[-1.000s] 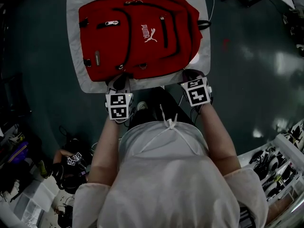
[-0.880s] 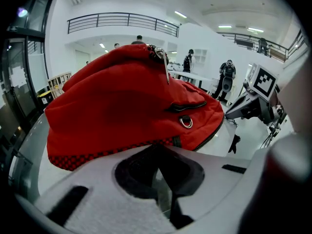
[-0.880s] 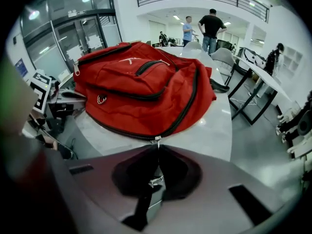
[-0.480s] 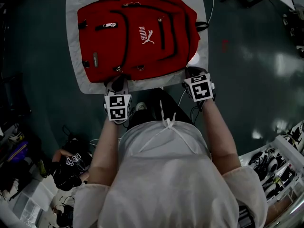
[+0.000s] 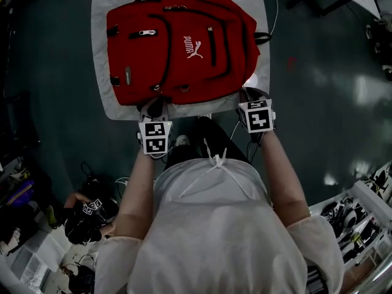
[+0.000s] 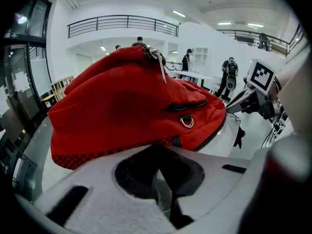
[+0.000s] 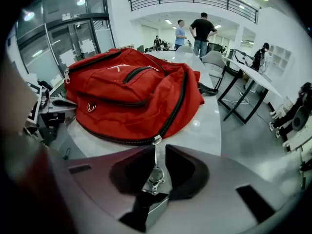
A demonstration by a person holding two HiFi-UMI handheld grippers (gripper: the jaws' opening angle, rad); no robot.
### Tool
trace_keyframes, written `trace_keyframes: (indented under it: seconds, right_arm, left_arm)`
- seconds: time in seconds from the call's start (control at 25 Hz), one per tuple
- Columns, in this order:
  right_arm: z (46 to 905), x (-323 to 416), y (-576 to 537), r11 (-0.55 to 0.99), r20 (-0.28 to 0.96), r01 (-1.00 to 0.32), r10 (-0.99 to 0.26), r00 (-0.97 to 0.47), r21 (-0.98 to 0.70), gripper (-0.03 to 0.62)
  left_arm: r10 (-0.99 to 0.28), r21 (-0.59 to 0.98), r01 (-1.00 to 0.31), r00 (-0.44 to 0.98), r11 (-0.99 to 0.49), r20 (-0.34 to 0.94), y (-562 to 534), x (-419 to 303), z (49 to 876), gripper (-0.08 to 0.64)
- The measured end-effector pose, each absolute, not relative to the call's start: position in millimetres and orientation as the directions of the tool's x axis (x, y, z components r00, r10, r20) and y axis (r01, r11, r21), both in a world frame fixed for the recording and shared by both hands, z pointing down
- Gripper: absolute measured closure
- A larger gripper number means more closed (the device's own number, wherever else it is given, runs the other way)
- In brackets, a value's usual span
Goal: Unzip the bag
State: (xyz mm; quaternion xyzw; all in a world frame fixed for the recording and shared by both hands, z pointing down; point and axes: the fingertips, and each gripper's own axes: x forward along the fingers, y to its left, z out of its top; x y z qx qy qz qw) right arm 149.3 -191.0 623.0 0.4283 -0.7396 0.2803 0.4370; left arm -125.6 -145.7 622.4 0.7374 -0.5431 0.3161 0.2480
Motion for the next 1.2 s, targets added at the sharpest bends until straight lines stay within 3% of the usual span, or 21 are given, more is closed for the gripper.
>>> trace_keyframes:
  seconds: [0.12, 0.36, 0.52, 0.72, 1.0, 1.2]
  right_arm:
    - [612, 144, -190, 0.458, 0.858, -0.888, -0.438, -0.269, -0.045, 0.499]
    - [570, 125, -192, 0.393, 0.767, -0.913, -0.55, -0.329, -0.11, 0.495]
    - [532, 95, -186, 0.394, 0.696, -0.898, -0.59, -0.41, -0.194, 0.523]
    - [472, 64, -186, 0.44, 0.576, -0.882, -0.683, -0.449, -0.167, 0.551]
    - [379, 37, -185, 0.438, 0.36, -0.89, -0.816, -0.452, -0.124, 0.563]
    - [335, 13, -176, 0.48, 0.259, -0.872, -0.833, -0.489, -0.1, 0.565]
  left_arm:
    - [-0.638, 0.049, -0.962, 0.217, -0.27, 0.739, -145, -126, 621, 0.54]
    - [-0.68, 0.083, -0.952, 0.27, -0.294, 0.682, -141, -117, 587, 0.538]
    - [-0.77, 0.089, -0.94, 0.323, -0.33, 0.551, -151, -103, 527, 0.538]
    - [-0.856, 0.056, -0.918, 0.387, -0.393, 0.343, -165, -89, 429, 0.538]
    - [-0.887, 0.014, -0.894, 0.445, -0.447, 0.125, -166, -81, 321, 0.538]
    - [-0.893, -0.019, -0.893, 0.449, -0.449, 0.027, -158, -87, 274, 0.538]
